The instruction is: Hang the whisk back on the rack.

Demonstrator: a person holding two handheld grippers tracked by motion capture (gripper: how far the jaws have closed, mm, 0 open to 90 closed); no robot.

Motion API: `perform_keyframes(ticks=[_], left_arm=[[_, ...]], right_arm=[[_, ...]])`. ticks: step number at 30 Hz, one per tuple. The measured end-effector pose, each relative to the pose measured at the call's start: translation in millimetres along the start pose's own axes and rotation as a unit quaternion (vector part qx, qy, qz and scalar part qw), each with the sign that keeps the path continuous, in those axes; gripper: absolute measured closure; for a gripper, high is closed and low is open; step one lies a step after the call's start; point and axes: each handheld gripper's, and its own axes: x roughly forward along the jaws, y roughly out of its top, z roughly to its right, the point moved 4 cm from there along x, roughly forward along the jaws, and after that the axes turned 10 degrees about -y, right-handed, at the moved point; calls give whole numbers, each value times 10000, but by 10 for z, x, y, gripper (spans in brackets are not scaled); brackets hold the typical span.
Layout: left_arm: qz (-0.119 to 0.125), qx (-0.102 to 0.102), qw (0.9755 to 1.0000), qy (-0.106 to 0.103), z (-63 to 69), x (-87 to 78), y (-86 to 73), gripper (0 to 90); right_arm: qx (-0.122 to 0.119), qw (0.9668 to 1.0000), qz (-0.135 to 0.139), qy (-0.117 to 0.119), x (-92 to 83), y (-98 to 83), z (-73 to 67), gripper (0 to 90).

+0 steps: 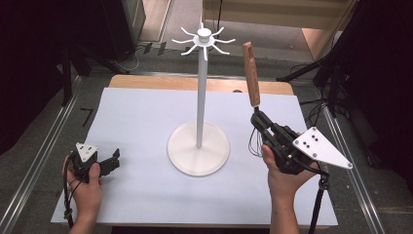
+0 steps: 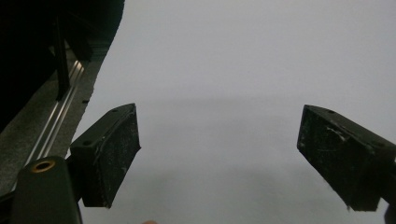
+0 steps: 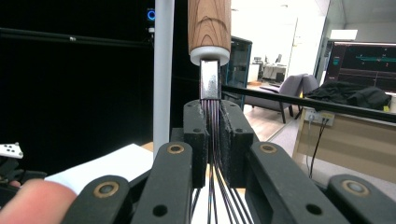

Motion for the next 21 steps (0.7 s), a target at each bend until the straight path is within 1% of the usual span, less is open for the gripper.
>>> perform_keyframes(ticks=[6,8,16,21], left_arm=[[0,-5,10000,0,0,1,0,140],[0,-5,10000,-1,-1,1,0,140],[-3,-6,10000,2,0,1,0,140],[-1,-10,10000,-3,-1,2,1,140]], right_arm=[[-28,10000,43,30,16,19,-43,842],[1,10000,32,49,25,17,-56,842],[-31,9999,44,106,51,8,-91,842],[-5,9999,24,151,75,-13,-111,842]])
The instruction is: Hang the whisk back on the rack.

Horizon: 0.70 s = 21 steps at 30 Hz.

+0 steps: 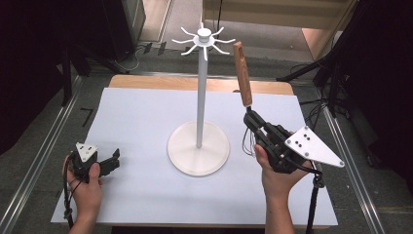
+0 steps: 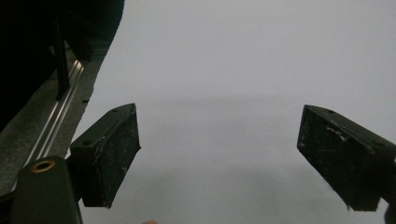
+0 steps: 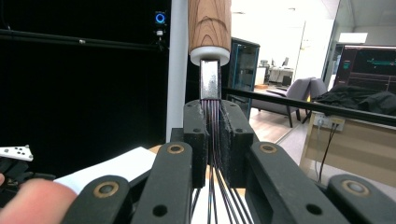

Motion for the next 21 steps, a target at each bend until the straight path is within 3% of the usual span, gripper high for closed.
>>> perform_keyframes(ticks=[21], left_arm=[[1,-3,10000,-1,-3,1,0,140]], right_arm=[[19,9999,-79,91,80,-62,-75,842]])
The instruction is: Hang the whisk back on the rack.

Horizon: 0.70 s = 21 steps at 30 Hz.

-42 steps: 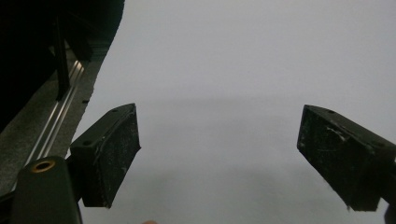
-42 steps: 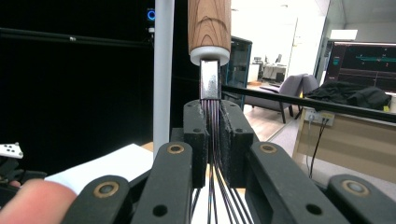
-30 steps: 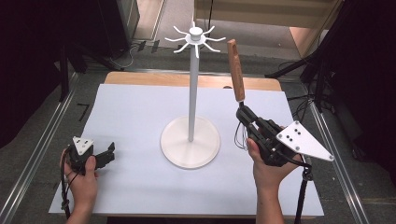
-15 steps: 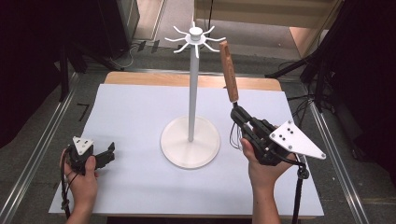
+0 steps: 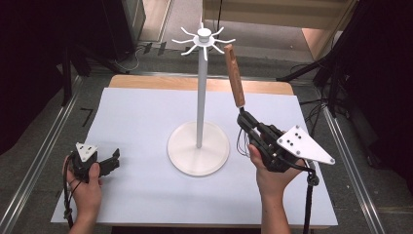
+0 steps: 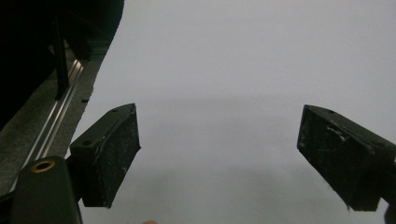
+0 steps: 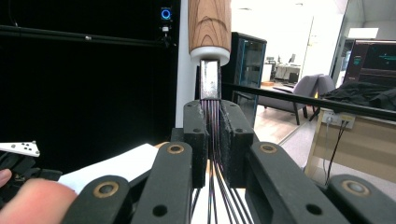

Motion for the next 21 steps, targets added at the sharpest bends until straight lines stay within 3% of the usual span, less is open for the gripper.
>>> perform_keyframes(ticks=[21], left_arm=[[7,-4,10000,-6,0,0,0,140]], right_arm=[[-15,10000,-59,32,83,-81,-29,842]])
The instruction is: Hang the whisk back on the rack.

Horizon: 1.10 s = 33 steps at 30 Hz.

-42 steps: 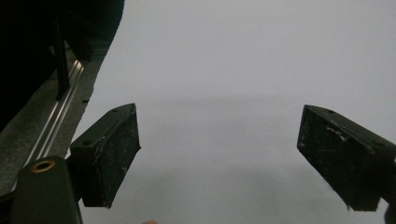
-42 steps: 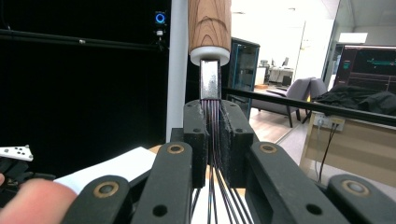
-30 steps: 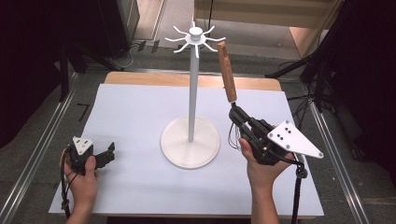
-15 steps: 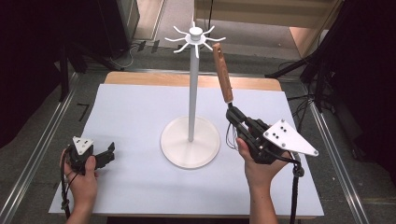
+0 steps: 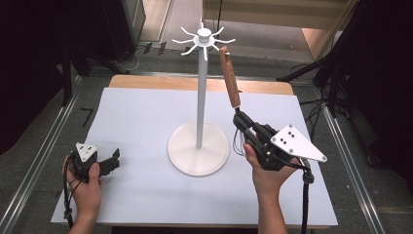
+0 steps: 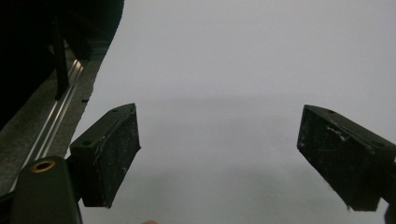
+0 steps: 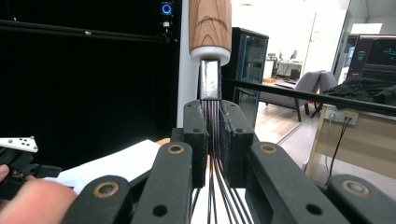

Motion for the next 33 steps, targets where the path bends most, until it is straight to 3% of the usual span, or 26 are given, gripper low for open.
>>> perform_keyframes(ticks=[20,28,33], left_arm=[[-16,-3,10000,-7,-2,-1,-1,140],[-21,3,10000,3,-2,-1,0,140],[-15,-3,10000,4,-2,0,0,140]], right_arm=[[30,9999,-116,51,77,-59,0,821],[82,9998,-154,90,25,-52,67,648],[58,9998,-168,-19,-25,-51,151,527]])
